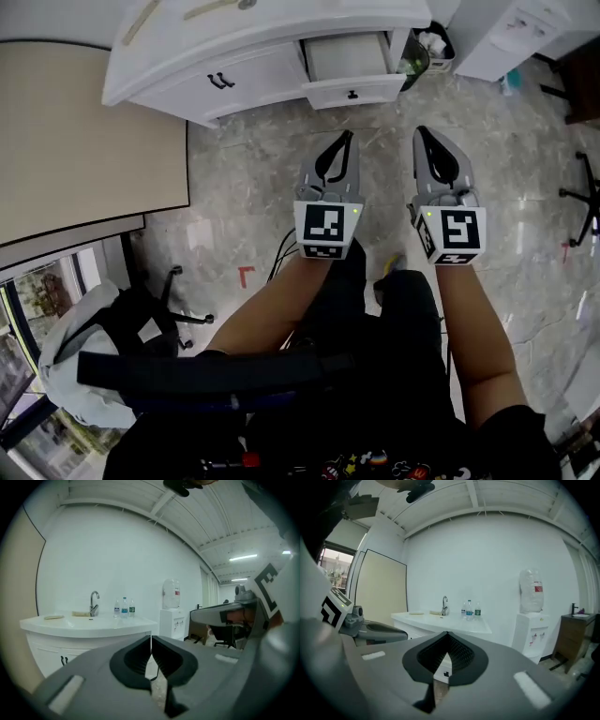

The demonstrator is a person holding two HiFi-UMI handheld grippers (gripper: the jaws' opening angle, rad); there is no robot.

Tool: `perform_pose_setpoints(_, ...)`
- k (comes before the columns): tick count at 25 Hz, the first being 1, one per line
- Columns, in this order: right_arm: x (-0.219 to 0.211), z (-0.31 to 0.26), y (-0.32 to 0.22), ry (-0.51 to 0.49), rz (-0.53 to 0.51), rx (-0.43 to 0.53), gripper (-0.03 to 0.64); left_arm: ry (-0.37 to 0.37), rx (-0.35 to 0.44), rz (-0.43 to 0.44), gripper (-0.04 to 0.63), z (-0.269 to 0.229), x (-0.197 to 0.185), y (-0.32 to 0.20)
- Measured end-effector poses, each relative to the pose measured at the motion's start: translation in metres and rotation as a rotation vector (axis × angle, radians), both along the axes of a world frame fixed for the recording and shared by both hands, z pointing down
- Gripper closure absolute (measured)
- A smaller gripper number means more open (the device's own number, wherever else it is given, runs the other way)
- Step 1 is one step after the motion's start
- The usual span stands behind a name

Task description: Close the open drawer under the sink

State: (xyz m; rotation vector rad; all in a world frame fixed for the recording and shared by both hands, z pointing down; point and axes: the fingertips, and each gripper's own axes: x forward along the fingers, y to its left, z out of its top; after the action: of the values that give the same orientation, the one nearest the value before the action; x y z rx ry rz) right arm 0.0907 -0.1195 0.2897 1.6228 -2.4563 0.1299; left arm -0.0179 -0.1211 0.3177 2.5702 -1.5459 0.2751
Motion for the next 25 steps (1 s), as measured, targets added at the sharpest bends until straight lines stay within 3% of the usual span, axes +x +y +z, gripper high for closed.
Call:
perform_pose_setpoints(8,-0.023,0.156,-0.118,0.018,-0.063,-0.06,0.594,0.007,-0.029,-0.083,0.567,0.137,0.004,-0.12)
perform_pose_setpoints(12,-0.024,0.229,-0.143,-0.003,-0.065,-0.071,0.594,-0.014,-0.075,-0.103,0.557,0.217,0.009,-0.139)
perform_pose_setpoints(14,-0.02,0.249,-0.151,0.001,-0.068,-0.087,0.594,0.012,-0.118,-0.158,0.554,0.249,0.01,-0.143)
perform_pose_setpoints(17,-0.019,0.27,-0.181,-0.007,-0.065,-0.063,0.594,0.029,-0.119,-0.219,0.555,0.282,0.009,-0.172)
perform_pose_setpoints(25,-0.02,0.314,-0.192,0.013,-0.091,-0.054,0.594,0.02,-0.123,-0.234,0.591,0.339,0.017,-0.192)
